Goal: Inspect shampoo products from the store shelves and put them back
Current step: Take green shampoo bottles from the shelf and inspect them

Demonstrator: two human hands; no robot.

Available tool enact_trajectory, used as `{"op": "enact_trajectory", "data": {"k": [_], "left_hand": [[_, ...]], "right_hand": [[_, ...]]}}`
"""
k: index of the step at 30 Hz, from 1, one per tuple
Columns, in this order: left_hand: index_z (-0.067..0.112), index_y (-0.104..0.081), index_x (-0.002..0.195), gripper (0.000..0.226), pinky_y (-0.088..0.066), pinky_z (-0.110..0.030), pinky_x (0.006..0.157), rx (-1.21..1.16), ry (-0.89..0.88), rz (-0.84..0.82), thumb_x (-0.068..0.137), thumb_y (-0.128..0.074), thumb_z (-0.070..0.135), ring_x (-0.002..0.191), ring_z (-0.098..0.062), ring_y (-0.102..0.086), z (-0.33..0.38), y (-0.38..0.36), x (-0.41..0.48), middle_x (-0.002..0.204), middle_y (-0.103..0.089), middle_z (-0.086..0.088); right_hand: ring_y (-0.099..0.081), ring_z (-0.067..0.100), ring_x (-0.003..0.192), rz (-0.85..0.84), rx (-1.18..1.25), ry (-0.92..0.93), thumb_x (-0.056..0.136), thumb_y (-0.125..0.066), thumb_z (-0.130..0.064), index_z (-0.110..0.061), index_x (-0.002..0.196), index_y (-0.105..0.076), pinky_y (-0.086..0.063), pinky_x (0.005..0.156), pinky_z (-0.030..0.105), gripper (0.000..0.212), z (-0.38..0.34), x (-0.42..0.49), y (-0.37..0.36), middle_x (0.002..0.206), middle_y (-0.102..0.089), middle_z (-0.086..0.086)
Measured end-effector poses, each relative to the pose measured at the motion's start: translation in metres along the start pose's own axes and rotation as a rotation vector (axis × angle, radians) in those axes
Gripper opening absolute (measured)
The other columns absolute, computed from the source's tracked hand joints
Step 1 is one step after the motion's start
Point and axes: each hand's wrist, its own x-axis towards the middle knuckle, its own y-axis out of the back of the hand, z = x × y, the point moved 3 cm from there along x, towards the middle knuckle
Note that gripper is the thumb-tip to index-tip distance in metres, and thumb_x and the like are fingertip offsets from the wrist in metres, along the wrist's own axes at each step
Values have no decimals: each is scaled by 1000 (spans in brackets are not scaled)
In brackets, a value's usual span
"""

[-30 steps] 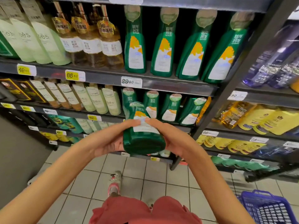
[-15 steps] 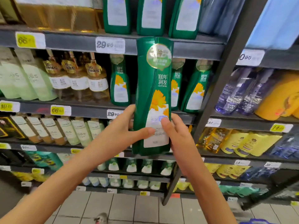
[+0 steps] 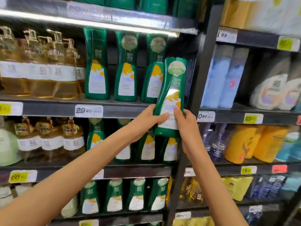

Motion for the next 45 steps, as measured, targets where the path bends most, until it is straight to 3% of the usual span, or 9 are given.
{"op": "enact_trajectory", "data": {"k": [2,6,10,15,20,25,28,37,45], "left_hand": [[1,-52,122,33,-45,-43,100,-27,-28,29,92,-55,14,111,-33,-59,1,3,12,122,-60,-22],[1,-50,124,34,-48,-38,96,-78,-118,123,91,-55,9,108,-25,-61,3,7,33,122,-61,-16],[5,-49,126,36,-45,-41,99,-68,-158,131,91,-56,12,111,-23,-60,6,1,53,122,-62,-10],[11,-50,120,31,-49,-18,84,20,-223,203,91,-57,18,97,-10,-61,8,-7,71,114,-63,-3],[9,-46,125,38,-45,-31,95,86,-241,236,90,-58,22,111,-18,-57,10,-6,86,119,-60,-4],[9,-41,129,44,-42,-26,96,120,-269,278,90,-58,21,116,-19,-52,9,-12,99,122,-56,-2],[10,-40,128,42,-39,-7,81,166,-313,289,91,-58,17,112,-16,-52,9,-16,106,114,-55,3],[4,-17,141,60,-27,-26,107,358,-303,193,94,-52,17,132,-20,-35,7,-21,121,144,-35,-8],[8,-11,143,69,-24,-17,99,344,-287,241,92,-56,15,131,-15,-33,0,-22,119,147,-31,-8]], "right_hand": [[-61,28,108,-39,-54,22,99,-46,-27,-6,120,-57,-46,98,49,31,-6,9,-1,115,-65,12],[-59,22,113,-99,-143,106,99,-45,-15,-12,131,-53,-45,101,45,33,-15,20,3,124,-62,7],[-56,17,116,-89,-187,124,98,-46,-18,-19,132,-51,-45,102,40,35,-16,23,13,131,-56,4],[-45,13,125,-17,-305,162,98,-46,-21,-15,141,-42,-37,108,33,43,-11,23,23,140,-41,1],[-49,5,104,19,-341,202,98,-48,-18,-13,135,-48,-37,92,14,37,-7,17,29,121,-47,-2],[-48,-12,92,-30,-316,159,98,-48,-18,-18,129,-53,-35,74,-6,32,2,12,35,119,-50,-7],[-48,-13,91,-37,-299,160,97,-49,-16,-19,124,-56,-35,74,-6,28,4,10,38,114,-50,-10],[-47,-28,90,-66,-230,191,97,-48,-10,-28,109,-56,-36,77,-4,23,8,0,39,108,-52,-18],[-49,-24,93,-63,-228,163,97,-48,-9,-32,104,-56,-37,82,-2,25,15,-7,38,108,-54,-15]]}}
